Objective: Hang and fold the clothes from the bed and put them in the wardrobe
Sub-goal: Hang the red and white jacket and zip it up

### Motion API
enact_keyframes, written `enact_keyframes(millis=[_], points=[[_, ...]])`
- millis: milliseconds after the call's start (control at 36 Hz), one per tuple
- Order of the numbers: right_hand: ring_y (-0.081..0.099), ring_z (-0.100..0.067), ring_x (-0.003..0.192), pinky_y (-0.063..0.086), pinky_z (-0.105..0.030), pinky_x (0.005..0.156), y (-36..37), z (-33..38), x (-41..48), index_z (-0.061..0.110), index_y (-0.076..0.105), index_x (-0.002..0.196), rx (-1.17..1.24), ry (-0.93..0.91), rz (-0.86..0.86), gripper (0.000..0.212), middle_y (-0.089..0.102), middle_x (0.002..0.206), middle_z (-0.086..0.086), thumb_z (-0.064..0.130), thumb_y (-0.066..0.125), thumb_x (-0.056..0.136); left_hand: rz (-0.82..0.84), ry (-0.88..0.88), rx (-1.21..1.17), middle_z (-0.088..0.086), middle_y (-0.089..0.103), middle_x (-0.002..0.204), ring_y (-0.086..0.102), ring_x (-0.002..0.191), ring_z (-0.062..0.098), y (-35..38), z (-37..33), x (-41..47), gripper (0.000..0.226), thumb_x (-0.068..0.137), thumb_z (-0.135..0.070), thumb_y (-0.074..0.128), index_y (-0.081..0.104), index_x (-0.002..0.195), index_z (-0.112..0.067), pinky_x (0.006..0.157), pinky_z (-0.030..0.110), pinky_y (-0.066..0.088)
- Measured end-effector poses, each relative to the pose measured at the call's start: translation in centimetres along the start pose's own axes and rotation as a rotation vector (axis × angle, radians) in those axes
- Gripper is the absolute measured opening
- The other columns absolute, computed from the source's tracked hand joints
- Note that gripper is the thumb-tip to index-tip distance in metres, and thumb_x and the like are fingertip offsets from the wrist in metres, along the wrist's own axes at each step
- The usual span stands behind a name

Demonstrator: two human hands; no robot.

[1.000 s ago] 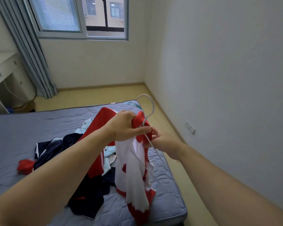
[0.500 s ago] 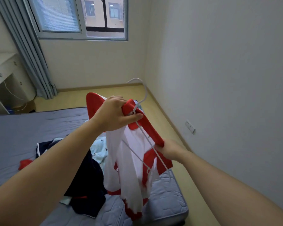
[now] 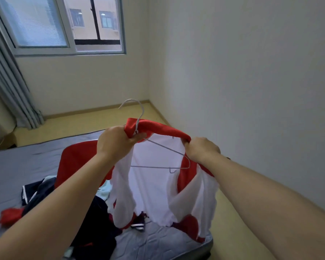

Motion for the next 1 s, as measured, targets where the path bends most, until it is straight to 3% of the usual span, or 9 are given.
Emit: enact_keyframes(millis=[194,333,444,500,556,611,667,806,1000], points=[[0.060,-0.036,0.113,0.044,-0.036,0.086,-1.6,1.5,0.0,0.006,0.063,0.120,0.281,0.065,0.035,0.061,0.063,0.125,-0.020,0.050,0.024,0.104,0.127,-0.020,-0.010,-0.004,0.058,0.058,0.058,0.064,0.022,1.7,-0.9,-0.3,0.077,0.058,-0.098,0.040,0.058,0.062,-0.024,0.057,0.035,0.047],[0.063,-0.031,0.100,0.050,-0.034,0.081,-2.3,2.8,-0.6,0.003,0.065,0.118,0.839,0.138,0.155,0.041,0.065,0.112,-0.015,0.032,0.041,0.101,0.127,-0.017,0.006,-0.008,0.049,0.054,0.053,0.063,0.022,3.5,-2.5,-0.8,0.064,0.073,-0.087,0.051,0.048,0.056,-0.026,0.052,0.031,0.035],[0.047,-0.016,0.048,0.043,-0.026,0.047,-3.0,2.5,-2.4,0.007,0.076,0.096,1.141,0.147,0.285,0.030,0.051,0.065,-0.006,0.006,0.047,0.088,0.143,-0.031,-0.135,-0.007,0.048,0.052,0.048,0.056,0.017,5.1,-4.7,-0.4,0.061,0.075,-0.082,0.056,0.049,0.052,-0.025,0.048,0.028,0.029],[0.053,-0.017,0.051,0.053,-0.030,0.050,-3.6,0.9,-3.3,0.008,0.072,0.075,1.318,0.194,0.371,0.032,0.052,0.062,-0.006,-0.006,0.044,0.078,0.160,-0.047,-0.223,-0.006,0.050,0.050,0.050,0.053,0.012,6.1,-5.9,0.0,0.061,0.075,-0.079,0.060,0.049,0.048,-0.025,0.048,0.028,0.028],[0.061,-0.021,0.068,0.059,-0.035,0.061,-4.1,-1.2,-3.9,0.000,0.065,0.079,1.441,0.212,0.401,0.031,0.060,0.070,-0.009,-0.014,0.039,0.070,0.188,-0.049,-0.284,-0.009,0.049,0.047,0.048,0.050,0.006,7.3,-7.4,0.1,0.059,0.074,-0.077,0.064,0.049,0.047,-0.027,0.047,0.027,0.028],[0.064,-0.024,0.078,0.060,-0.035,0.064,-4.4,-3.5,-4.3,-0.009,0.066,0.095,1.339,0.158,0.367,0.041,0.064,0.081,-0.013,-0.017,0.037,0.068,0.227,-0.029,-0.330,-0.008,0.049,0.043,0.050,0.048,0.004,8.5,-9.1,0.0,0.057,0.073,-0.075,0.066,0.051,0.048,-0.027,0.046,0.026,0.029],[0.068,-0.018,0.071,0.058,-0.032,0.063,-4.8,-5.9,-4.9,0.005,0.073,0.103,1.006,0.039,0.263,0.048,0.069,0.076,-0.006,-0.014,0.042,0.073,0.275,0.009,-0.381,-0.006,0.051,0.043,0.051,0.047,0.005,9.8,-11.0,0.0,0.055,0.072,-0.074,0.068,0.056,0.051,-0.025,0.046,0.026,0.030],[0.056,-0.024,0.099,0.048,-0.035,0.082,-5.4,-12.1,-6.2,0.030,0.064,0.086,0.083,-0.113,-0.076,0.008,0.057,0.094,0.003,0.028,0.058,0.091,0.400,0.101,-0.510,-0.014,0.052,0.042,0.051,0.042,0.003,11.9,-16.9,-0.4,0.053,0.068,-0.071,0.071,0.059,0.054,-0.022,0.042,0.016,0.035],[0.065,-0.024,0.091,0.054,-0.038,0.078,-5.7,-21.3,-8.0,0.030,0.064,0.112,0.307,0.073,-0.154,0.020,0.071,0.105,0.003,0.032,0.049,0.099,0.520,0.281,-0.633,-0.019,0.052,0.042,0.048,0.040,0.002,13.6,-26.7,-1.0,0.042,0.071,-0.058,0.080,0.056,0.057,-0.026,0.041,0.012,0.035]])
Point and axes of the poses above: each hand's wrist, its own x-axis towards the middle knuckle, its own y-axis out of the palm, z = x × y, the point moved 2 cm from there along x, towards the middle knuckle
